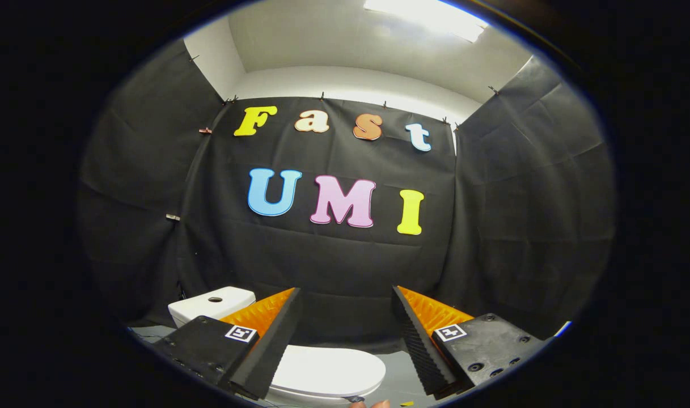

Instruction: Open the toilet lid.

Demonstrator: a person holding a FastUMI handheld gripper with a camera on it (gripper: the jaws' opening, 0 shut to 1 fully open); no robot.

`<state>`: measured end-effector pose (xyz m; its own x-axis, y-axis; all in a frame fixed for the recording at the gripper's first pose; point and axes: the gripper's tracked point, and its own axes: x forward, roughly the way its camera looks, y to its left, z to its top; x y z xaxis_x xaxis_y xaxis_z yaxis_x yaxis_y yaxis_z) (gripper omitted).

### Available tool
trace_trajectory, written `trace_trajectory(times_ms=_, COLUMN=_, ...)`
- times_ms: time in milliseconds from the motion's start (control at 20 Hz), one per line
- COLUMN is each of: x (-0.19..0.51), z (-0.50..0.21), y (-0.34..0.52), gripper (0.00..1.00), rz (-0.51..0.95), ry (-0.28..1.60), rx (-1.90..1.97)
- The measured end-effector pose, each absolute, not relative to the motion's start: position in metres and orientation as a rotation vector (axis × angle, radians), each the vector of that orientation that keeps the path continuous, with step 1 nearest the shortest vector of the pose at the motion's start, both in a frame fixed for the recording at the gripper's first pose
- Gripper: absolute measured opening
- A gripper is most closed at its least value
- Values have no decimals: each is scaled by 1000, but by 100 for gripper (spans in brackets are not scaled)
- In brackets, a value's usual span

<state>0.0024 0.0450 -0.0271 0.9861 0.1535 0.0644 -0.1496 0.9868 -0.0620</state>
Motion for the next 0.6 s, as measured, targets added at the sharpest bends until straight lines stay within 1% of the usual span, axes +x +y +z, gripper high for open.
trace_trajectory(times_ms=250, x=17, z=-82, y=40, gripper=98, rz=163, ry=-49, rx=-71)
trace_trajectory(times_ms=600, x=31, z=-177, y=33, gripper=98, rz=226, ry=-7, rx=-18)
